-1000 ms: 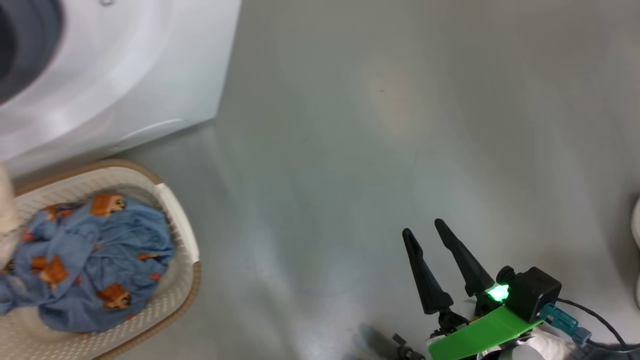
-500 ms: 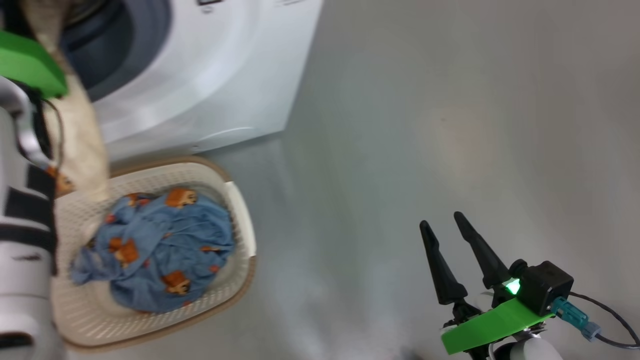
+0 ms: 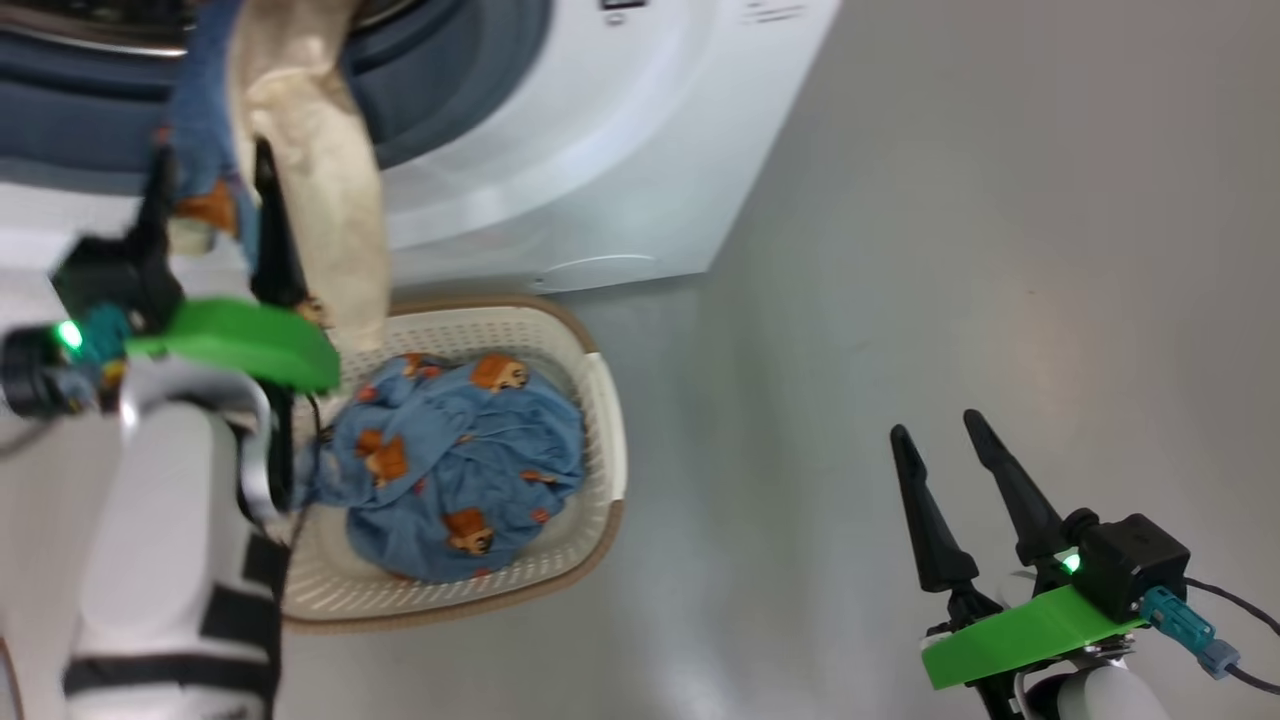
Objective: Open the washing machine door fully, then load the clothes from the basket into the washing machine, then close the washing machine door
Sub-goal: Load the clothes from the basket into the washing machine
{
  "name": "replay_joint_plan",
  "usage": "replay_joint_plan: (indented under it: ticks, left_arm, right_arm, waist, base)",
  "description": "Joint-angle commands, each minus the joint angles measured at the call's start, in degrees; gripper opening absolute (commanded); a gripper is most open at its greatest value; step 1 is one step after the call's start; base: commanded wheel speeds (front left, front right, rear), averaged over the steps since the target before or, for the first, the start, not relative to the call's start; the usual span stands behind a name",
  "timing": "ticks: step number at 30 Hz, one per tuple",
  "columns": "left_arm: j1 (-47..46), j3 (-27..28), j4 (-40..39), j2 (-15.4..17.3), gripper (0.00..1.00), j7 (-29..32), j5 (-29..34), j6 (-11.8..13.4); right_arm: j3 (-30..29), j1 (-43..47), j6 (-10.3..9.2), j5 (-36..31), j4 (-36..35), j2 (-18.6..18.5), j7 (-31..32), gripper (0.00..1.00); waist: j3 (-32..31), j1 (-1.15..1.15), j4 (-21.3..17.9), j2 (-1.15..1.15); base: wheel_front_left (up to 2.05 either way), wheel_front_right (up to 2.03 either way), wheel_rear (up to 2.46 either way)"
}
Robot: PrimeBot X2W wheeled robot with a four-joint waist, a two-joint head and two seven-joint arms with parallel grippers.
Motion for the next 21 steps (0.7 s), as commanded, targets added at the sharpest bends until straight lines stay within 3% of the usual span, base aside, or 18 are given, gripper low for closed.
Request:
replay_joint_plan:
  ticks: [1, 21]
  left_arm:
    - [2.4, 1.0, -2.9, 1.2, 1.00, -0.4, -0.5, 0.1]
    - [26.7, -1.2, -22.2, -0.5, 1.00, 0.6, -4.2, 2.5]
  right_arm:
    - [1.0, -0.5, 0.35, -0.7, -1.4, -0.4, -0.7, 1.00]
    - [-0.5, 1.0, 0.35, -2.0, -1.6, -0.4, -0.7, 1.00]
  waist:
    - [-0.5, 0.00, 2.6, 0.00]
    - [-2.2, 0.00, 5.2, 0.00]
  base:
    - [0.00, 0.00, 0.00]
    - [0.00, 0.00, 0.00]
